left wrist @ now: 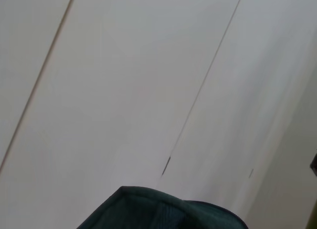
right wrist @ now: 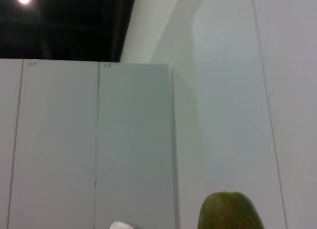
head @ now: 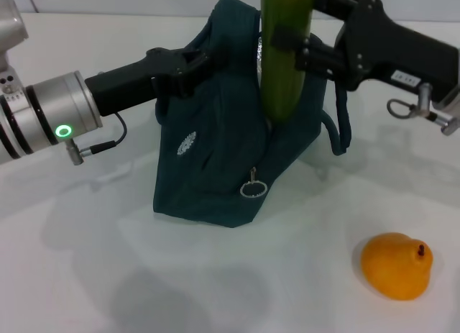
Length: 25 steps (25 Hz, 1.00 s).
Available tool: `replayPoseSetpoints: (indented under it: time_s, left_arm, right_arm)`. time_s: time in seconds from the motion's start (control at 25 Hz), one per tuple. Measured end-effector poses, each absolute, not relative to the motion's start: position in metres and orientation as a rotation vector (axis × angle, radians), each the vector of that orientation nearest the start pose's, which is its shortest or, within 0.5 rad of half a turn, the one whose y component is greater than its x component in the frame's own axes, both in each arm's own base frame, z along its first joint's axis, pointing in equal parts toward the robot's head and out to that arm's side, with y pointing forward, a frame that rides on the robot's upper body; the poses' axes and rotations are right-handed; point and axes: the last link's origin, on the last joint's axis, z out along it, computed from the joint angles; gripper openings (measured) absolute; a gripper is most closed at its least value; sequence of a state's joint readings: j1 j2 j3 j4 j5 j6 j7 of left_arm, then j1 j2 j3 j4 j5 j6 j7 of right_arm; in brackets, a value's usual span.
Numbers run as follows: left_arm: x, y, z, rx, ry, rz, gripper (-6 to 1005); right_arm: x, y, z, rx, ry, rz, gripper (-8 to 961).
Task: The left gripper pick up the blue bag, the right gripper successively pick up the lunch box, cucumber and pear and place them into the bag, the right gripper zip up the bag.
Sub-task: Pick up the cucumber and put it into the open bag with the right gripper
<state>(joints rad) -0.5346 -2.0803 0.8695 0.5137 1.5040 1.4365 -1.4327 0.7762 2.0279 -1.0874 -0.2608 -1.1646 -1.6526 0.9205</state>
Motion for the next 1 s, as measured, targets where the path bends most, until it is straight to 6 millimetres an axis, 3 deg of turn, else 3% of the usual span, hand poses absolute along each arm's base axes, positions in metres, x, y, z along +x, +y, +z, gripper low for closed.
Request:
replayPoseSetpoints:
  time_s: [0.36,1.0]
  left_arm:
    - [-0.230,0.352,-0.009,-2.458,-0.818,-1.145,41]
    - [-0.228,0.352,-0.012,-2.467,-0.791,-1.142,41]
  right_arm:
    - [0.169,0.350,-0.027,-2.473,0.067,1.371,733]
    - [0.171,0.360,-0.044,-2.493,0.154,1.258,761]
